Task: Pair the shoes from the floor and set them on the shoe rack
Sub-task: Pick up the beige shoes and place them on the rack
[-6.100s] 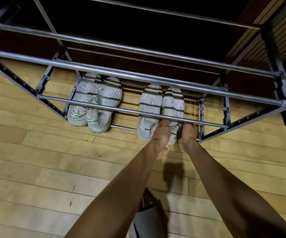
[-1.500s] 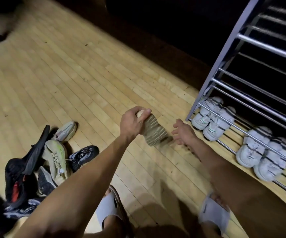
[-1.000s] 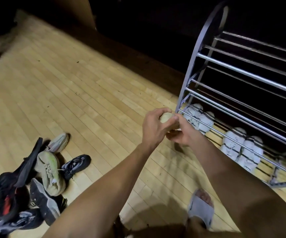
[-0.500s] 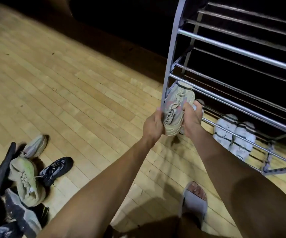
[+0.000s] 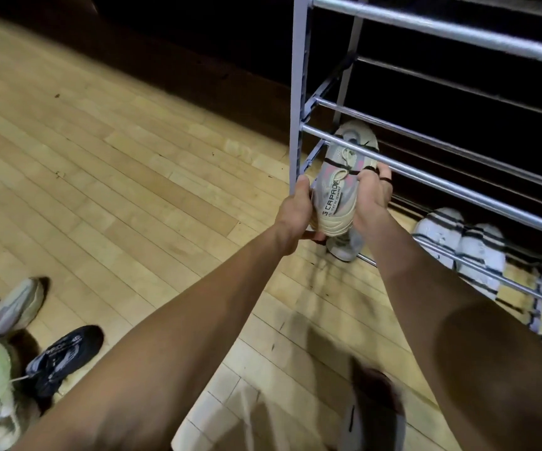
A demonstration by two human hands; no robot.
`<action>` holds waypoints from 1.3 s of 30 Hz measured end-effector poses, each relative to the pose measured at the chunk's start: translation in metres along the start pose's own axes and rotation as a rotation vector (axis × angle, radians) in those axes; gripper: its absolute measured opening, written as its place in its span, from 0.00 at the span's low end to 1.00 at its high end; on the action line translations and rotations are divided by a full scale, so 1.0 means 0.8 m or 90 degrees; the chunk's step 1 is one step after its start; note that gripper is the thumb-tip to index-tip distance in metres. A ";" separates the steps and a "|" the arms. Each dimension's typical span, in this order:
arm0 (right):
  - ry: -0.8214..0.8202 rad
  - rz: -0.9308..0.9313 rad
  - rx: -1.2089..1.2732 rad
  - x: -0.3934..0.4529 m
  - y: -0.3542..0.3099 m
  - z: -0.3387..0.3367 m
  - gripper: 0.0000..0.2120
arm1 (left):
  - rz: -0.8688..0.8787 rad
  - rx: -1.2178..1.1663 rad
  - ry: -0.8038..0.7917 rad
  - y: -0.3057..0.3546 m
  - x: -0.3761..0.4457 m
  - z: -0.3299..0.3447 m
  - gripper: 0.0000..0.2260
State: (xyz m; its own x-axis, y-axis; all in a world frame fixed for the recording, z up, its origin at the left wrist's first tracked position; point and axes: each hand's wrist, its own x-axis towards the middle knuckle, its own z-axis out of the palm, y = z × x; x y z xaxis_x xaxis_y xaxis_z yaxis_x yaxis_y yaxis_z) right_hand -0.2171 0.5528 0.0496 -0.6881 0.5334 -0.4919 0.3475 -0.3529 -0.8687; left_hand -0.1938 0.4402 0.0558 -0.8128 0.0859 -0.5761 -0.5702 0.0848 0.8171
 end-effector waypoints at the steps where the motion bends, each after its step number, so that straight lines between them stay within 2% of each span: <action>1: 0.000 0.001 0.002 0.010 0.003 0.001 0.30 | -0.002 -0.004 -0.004 -0.002 0.008 0.001 0.30; 7: 0.013 -0.002 0.048 0.052 0.015 0.003 0.21 | -0.012 -0.020 0.005 -0.011 0.044 0.013 0.25; 12: 0.056 0.009 0.038 0.084 0.017 -0.006 0.02 | 0.023 0.007 0.013 -0.008 0.055 0.027 0.21; 15: 0.013 0.025 -0.032 0.093 0.017 -0.019 0.16 | 0.058 0.053 0.018 0.001 0.052 0.050 0.19; 16: 0.014 0.040 -0.069 0.095 0.017 -0.027 0.17 | 0.074 0.077 0.017 0.004 0.052 0.059 0.20; 18: 0.026 0.030 -0.113 0.104 0.017 -0.041 0.15 | 0.091 0.118 0.004 0.004 0.054 0.075 0.24; 21: 0.125 -0.068 -0.123 0.121 0.008 -0.058 0.03 | 0.092 0.151 -0.018 0.007 0.054 0.094 0.27; 25: 0.124 -0.085 -0.087 0.130 0.009 -0.073 0.04 | 0.108 0.151 -0.046 0.005 0.052 0.106 0.30; 31: 0.051 -0.056 0.053 0.123 0.013 -0.063 0.22 | 0.109 0.115 -0.012 0.001 0.057 0.096 0.29; 36: 0.037 -0.059 0.033 0.113 0.013 -0.051 0.14 | 0.121 0.133 -0.006 -0.001 0.062 0.083 0.26; 39: 0.083 -0.052 0.006 0.111 0.011 -0.050 0.14 | 0.123 0.141 -0.052 -0.004 0.064 0.085 0.29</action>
State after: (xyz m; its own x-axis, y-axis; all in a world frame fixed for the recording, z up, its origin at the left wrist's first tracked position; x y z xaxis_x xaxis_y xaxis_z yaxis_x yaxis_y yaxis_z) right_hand -0.2497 0.6276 -0.0041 -0.6252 0.6555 -0.4235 0.2870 -0.3115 -0.9059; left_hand -0.2261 0.5117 0.0224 -0.8865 0.2001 -0.4171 -0.3587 0.2723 0.8929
